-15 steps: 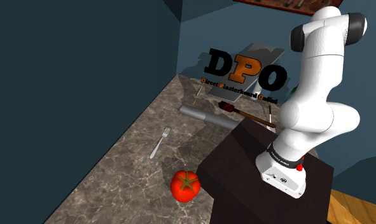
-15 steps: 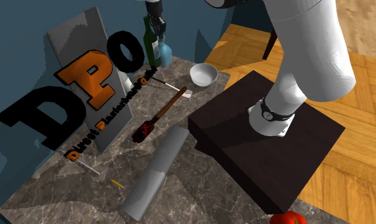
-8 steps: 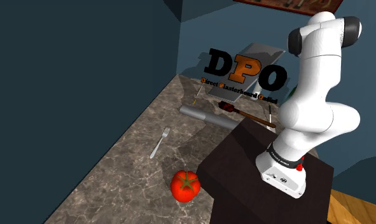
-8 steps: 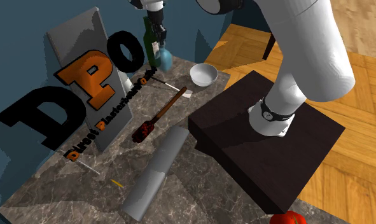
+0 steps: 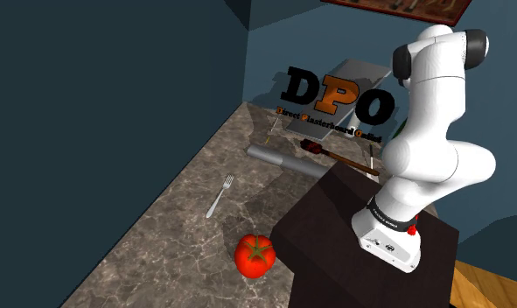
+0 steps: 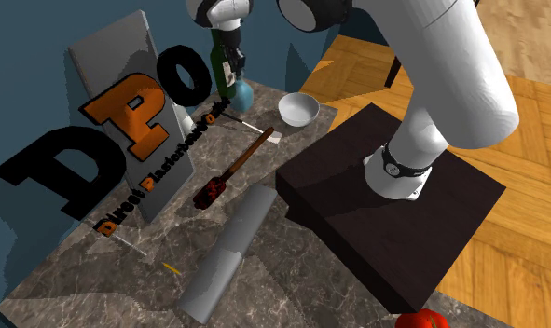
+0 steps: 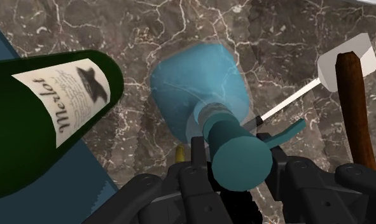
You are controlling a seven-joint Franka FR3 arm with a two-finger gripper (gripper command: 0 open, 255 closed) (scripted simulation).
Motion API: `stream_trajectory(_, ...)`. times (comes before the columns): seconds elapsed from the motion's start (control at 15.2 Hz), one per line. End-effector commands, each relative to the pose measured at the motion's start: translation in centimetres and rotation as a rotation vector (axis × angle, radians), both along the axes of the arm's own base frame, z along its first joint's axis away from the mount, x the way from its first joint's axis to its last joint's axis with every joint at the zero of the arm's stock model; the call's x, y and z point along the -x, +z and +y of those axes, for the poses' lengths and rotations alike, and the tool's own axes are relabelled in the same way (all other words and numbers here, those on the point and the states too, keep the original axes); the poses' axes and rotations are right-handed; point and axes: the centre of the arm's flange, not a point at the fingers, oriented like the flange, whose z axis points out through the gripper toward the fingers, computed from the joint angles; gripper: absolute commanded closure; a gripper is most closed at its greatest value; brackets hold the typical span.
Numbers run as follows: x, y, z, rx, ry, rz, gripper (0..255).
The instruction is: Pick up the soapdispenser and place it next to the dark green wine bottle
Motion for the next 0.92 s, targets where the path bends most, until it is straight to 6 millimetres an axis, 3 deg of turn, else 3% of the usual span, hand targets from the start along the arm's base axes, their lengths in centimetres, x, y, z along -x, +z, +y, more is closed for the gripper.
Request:
stream_trajectory(0.0,0.14,-0.53,-0.07,0.001,0.000,0.000,255)
stream_trajectory(0.46,0.14,-0.53,-0.08,0.001,0.000,0.000,255)
stream_trajectory(0.53,0.14,-0.53,-0.07,0.001,0.000,0.000,0)
stream_trajectory(0.86,0.14,-0.53,-0.07,0.001,0.000,0.000,0)
